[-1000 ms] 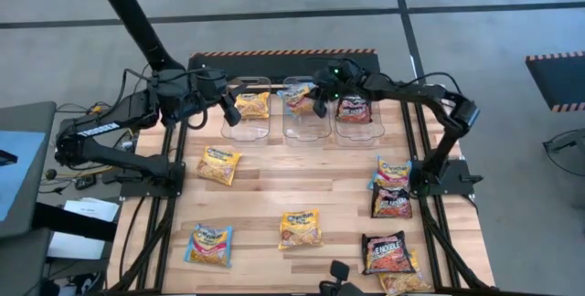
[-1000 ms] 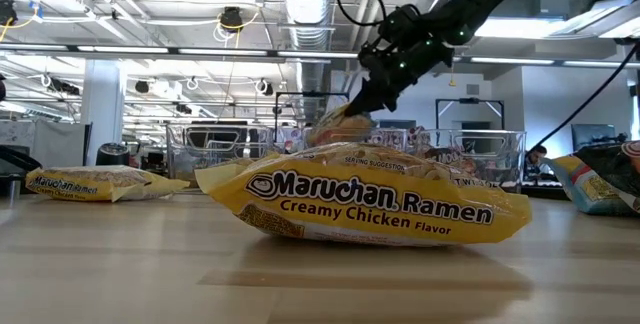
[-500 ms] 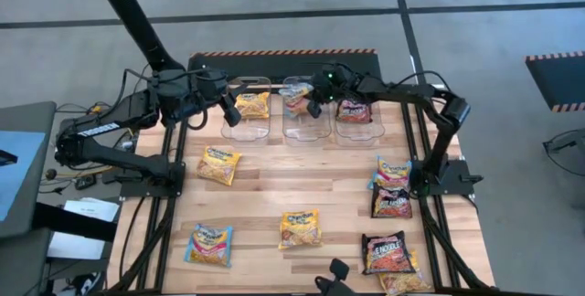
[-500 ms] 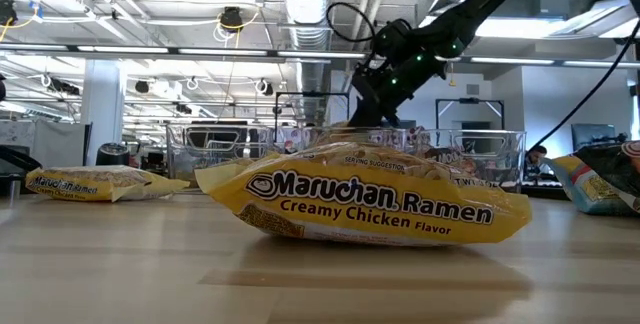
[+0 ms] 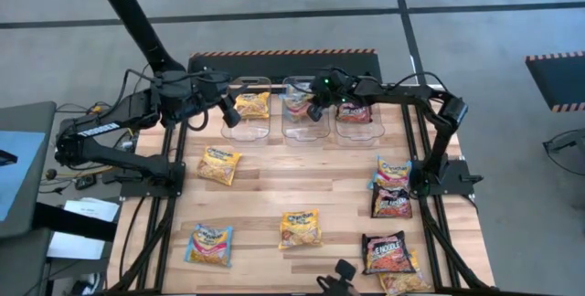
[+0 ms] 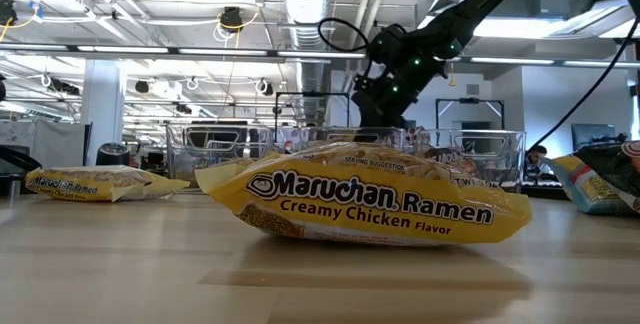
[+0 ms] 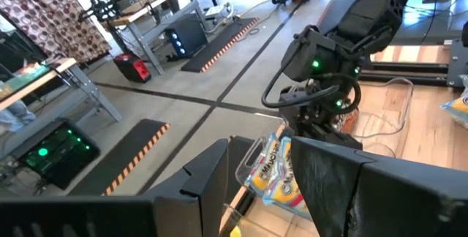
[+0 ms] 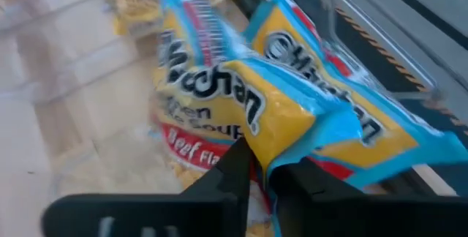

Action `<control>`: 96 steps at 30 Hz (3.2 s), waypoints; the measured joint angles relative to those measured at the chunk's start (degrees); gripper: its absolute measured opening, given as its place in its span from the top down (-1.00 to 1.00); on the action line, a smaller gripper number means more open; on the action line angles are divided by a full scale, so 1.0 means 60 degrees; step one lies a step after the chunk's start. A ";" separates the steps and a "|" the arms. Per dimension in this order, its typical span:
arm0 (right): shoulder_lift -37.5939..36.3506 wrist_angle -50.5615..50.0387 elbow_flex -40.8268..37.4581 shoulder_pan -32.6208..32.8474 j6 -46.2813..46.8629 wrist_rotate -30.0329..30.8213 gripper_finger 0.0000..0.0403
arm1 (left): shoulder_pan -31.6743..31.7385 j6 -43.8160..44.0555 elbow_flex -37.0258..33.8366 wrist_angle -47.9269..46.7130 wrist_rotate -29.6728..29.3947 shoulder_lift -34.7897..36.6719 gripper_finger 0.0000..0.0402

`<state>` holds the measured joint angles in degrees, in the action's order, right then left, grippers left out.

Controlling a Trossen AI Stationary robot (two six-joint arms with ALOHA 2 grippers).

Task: Sort Maruchan noodles
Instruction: Put the blue noodle pack into the center transparent bin, then put the yellow noodle pack into the left transparent bin

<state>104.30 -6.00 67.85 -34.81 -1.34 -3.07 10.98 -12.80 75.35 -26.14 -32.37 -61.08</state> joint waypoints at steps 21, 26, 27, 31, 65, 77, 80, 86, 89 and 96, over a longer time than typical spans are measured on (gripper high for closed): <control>-0.0014 -0.1627 0.0545 0.0113 0.0724 0.0077 -0.05 | 0.0000 0.0037 0.0000 -0.0097 0.0002 -0.0001 0.30; -0.0015 -0.3016 0.1336 0.0113 0.0684 0.0045 -0.07 | 0.0000 0.0035 0.0000 -0.0097 0.0002 -0.0004 0.30; -0.0015 -0.3276 0.1527 0.0113 0.0676 0.0038 -0.07 | 0.0000 0.0033 0.0000 -0.0093 0.0002 -0.0001 0.30; -0.0015 -0.4129 0.2199 0.0113 0.0551 0.0033 -0.07 | 0.0000 0.0071 0.0000 -0.0093 0.0002 -0.0002 0.30; -0.0019 -0.6791 0.4878 0.0752 0.0780 -0.0861 -0.08 | -0.0004 0.0176 0.0011 -0.0787 -0.0686 0.0267 0.30; -0.0019 -0.8180 0.4878 0.1993 0.1829 -0.5271 -0.08 | 0.0370 -0.1345 0.0011 -0.1298 -0.0690 0.0514 0.30; -0.0019 -0.8572 0.4878 0.2569 0.1832 -0.5260 -0.08 | 0.0636 -0.1821 0.0011 -0.1310 -0.0684 0.0510 0.30; -0.0018 -0.8603 0.4878 0.3734 0.2302 -0.5232 -0.08 | 0.1234 -0.2646 0.0007 -0.1241 -0.0593 0.0506 0.30; -0.0015 -0.8609 0.4878 0.4310 0.2535 -0.4955 -0.08 | 0.1511 -0.3018 0.0007 -0.1176 -0.0171 0.0506 0.30; -0.0012 -0.8686 0.4878 0.5321 0.2554 -0.4056 -0.15 | 0.2112 -0.3133 0.0004 -0.0982 0.0687 0.0500 0.30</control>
<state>104.22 -58.11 97.12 -2.88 13.99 -27.41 23.65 -31.59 75.37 -32.03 -28.25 -58.08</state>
